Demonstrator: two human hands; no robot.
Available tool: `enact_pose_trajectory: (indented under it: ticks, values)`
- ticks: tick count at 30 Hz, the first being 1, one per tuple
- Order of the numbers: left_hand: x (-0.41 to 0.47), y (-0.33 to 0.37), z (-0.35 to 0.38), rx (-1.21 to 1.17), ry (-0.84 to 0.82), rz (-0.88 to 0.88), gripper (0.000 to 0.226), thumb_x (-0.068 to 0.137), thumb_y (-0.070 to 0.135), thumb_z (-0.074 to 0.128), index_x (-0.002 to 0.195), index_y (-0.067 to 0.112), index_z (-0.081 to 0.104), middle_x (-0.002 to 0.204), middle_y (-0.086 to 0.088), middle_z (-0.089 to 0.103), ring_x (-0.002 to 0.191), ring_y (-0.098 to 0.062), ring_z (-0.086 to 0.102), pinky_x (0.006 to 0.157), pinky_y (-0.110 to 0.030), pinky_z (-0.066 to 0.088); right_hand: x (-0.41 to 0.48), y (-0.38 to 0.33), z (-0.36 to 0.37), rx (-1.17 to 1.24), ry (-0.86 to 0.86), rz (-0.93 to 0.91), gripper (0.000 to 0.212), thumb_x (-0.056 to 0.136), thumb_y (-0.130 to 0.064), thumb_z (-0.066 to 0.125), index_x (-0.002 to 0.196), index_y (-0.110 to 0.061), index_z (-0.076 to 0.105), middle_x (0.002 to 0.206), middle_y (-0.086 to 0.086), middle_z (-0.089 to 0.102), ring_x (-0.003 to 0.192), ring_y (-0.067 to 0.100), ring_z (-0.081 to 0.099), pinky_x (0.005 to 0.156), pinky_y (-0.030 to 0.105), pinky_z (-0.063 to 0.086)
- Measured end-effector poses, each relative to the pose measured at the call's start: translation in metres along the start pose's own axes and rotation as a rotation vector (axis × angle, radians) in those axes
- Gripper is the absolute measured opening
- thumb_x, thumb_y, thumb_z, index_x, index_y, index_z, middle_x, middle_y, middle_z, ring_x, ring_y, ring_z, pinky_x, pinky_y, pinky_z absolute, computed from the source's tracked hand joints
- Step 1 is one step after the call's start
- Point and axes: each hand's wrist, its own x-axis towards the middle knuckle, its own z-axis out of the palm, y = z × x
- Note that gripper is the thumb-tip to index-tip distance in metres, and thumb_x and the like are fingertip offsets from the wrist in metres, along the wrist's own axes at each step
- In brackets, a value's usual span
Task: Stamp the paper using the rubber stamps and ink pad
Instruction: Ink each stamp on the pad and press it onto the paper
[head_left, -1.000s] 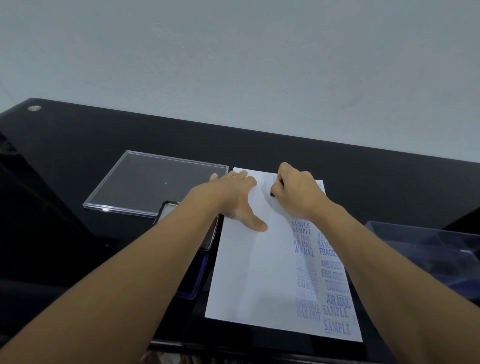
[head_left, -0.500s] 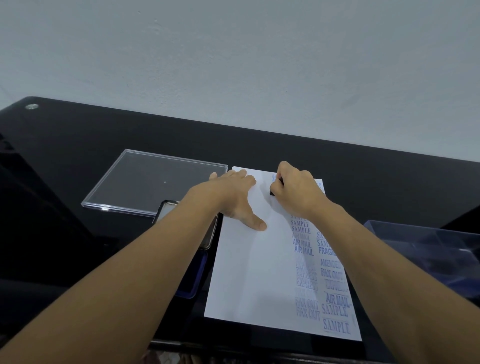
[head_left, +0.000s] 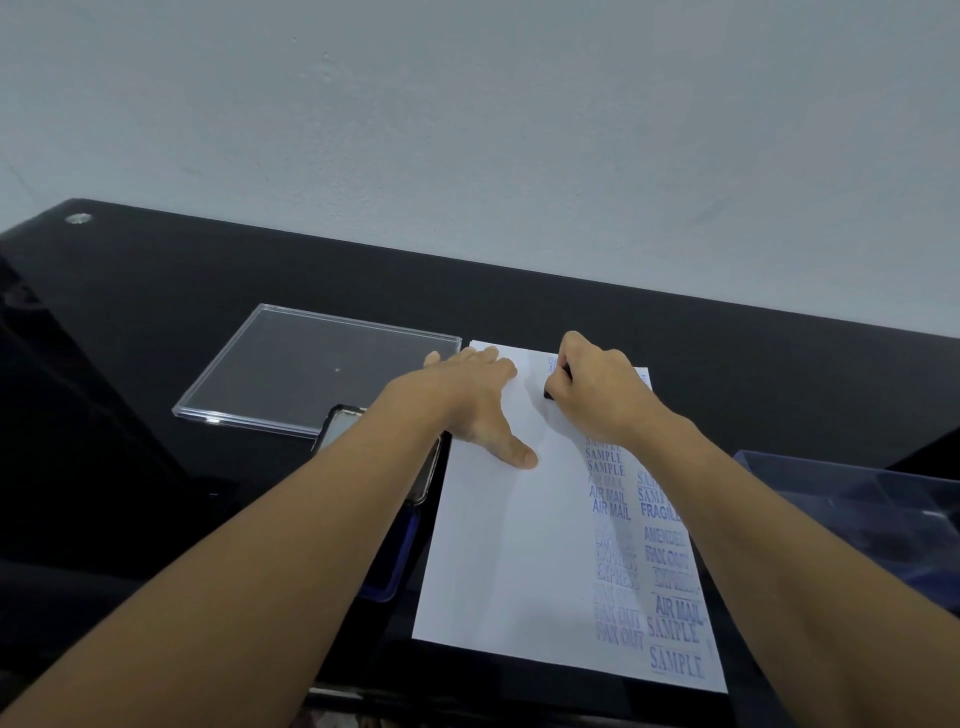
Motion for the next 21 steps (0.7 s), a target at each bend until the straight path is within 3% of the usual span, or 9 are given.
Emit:
enact_pose_trajectory:
  ticks: [3, 8, 21]
  values:
    - [-0.001, 0.0, 0.0, 0.0, 0.001, 0.001, 0.104, 0.067, 0.076, 0.068, 0.147, 0.022, 0.031, 0.156, 0.002, 0.024, 0.146, -0.02, 0.017, 0.116, -0.051, 0.01, -0.001, 0.0, -0.009, 0.029, -0.029, 0.011, 0.014, 0.102, -0.025, 0.044, 0.098, -0.012, 0.047, 0.083, 0.008, 0.059, 0.065, 0.018, 0.052, 0.055, 0.032, 0.041]
    - [-0.005, 0.001, -0.003, -0.019, -0.013, -0.012, 0.109, 0.068, 0.074, 0.07, 0.152, 0.023, 0.024, 0.16, 0.003, 0.018, 0.149, -0.02, 0.01, 0.118, -0.052, 0.003, -0.002, 0.003, -0.043, 0.212, 0.101, 0.06, 0.012, 0.102, -0.024, 0.046, 0.106, -0.013, 0.046, 0.084, 0.003, 0.059, 0.063, 0.015, 0.053, 0.053, 0.028, 0.043]
    - [-0.005, 0.0, -0.001, -0.047, 0.009, -0.012, 0.115, 0.067, 0.073, 0.072, 0.155, 0.024, 0.017, 0.164, 0.004, 0.007, 0.151, -0.017, -0.005, 0.12, -0.054, -0.004, -0.012, 0.016, -0.059, 0.113, 0.095, 0.048, 0.011, 0.1, -0.027, 0.054, 0.1, -0.017, 0.05, 0.088, 0.001, 0.059, 0.07, 0.013, 0.054, 0.057, 0.024, 0.038]
